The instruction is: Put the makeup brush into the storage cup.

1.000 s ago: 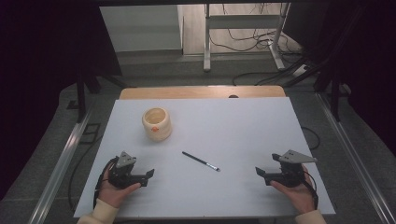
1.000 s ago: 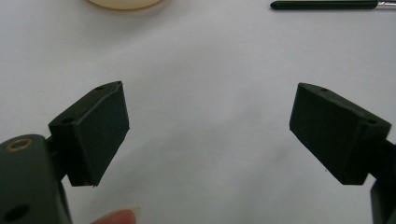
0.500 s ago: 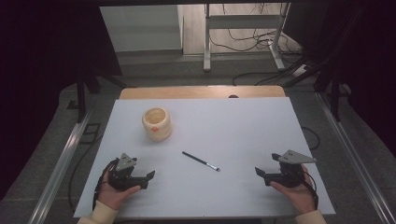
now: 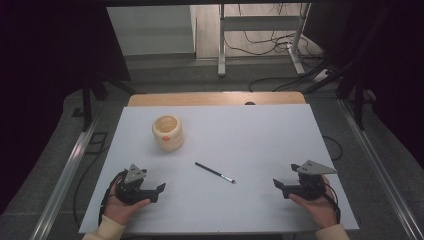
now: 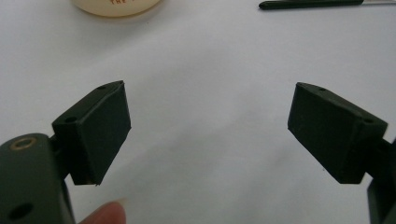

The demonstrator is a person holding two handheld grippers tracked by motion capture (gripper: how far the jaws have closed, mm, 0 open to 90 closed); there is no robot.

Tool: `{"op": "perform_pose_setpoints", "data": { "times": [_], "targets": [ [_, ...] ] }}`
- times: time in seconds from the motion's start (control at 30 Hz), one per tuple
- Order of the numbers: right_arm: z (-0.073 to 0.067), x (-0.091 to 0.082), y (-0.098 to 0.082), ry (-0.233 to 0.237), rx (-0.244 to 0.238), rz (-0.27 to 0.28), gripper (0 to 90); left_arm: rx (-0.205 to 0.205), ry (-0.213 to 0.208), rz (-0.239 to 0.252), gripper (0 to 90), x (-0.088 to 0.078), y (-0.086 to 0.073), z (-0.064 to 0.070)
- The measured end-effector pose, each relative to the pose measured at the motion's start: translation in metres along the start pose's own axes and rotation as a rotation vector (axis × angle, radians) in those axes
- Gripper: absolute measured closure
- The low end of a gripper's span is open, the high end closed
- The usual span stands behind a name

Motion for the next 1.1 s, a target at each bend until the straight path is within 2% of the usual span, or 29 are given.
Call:
{"op": "perform_pose_setpoints", "data": {
  "times": [0.27,0.4,0.43,0.47,0.5,0.53,0.6,0.73,0.93,1.1],
  "targets": [
    [0.001,0.0,-0.001,0.0,0.007,0.0,13.3,-0.004,-0.021,-0.002,13.5,-0.002,0.001,0.0],
    [0.001,0.001,-0.001,0.002,0.006,-0.004,13.4,0.014,-0.028,-0.01,15.7,-0.003,0.003,0.002],
    [0.001,0.001,-0.001,0.002,0.007,-0.006,13.4,0.027,-0.046,-0.025,16.5,-0.005,0.004,0.005],
    [0.001,0.001,-0.001,0.002,0.007,-0.006,13.4,0.027,-0.046,-0.025,17.4,-0.005,0.004,0.005],
    [0.001,0.002,-0.001,0.003,0.007,-0.008,13.4,0.044,-0.073,-0.037,18.1,-0.007,0.006,0.008],
    [0.001,0.002,-0.001,0.003,0.007,-0.008,13.4,0.044,-0.073,-0.037,18.3,-0.007,0.006,0.008],
    [0.001,0.002,-0.002,0.005,0.01,-0.009,13.4,0.058,-0.103,-0.047,18.1,-0.008,0.01,0.012],
    [0.001,0.002,-0.002,0.008,0.011,-0.012,13.4,0.071,-0.101,-0.054,18.1,-0.007,0.013,0.016],
    [0.001,0.003,-0.002,0.005,0.01,-0.017,13.5,0.123,-0.076,-0.073,16.8,-0.002,0.02,0.024],
    [0.001,0.002,-0.003,0.002,0.012,-0.019,13.5,0.141,-0.068,-0.06,15.6,-0.001,0.027,0.026]
  ]
}}
Point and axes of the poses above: each handheld gripper's, and its own axes: x roughly forward along the jaws, y roughly out of its top, z roughly to its right, the point moved 2 cm from there along x, roughly forward along the jaws, and after that the axes turned 14 degrees about -x, right-handed, at the moved point
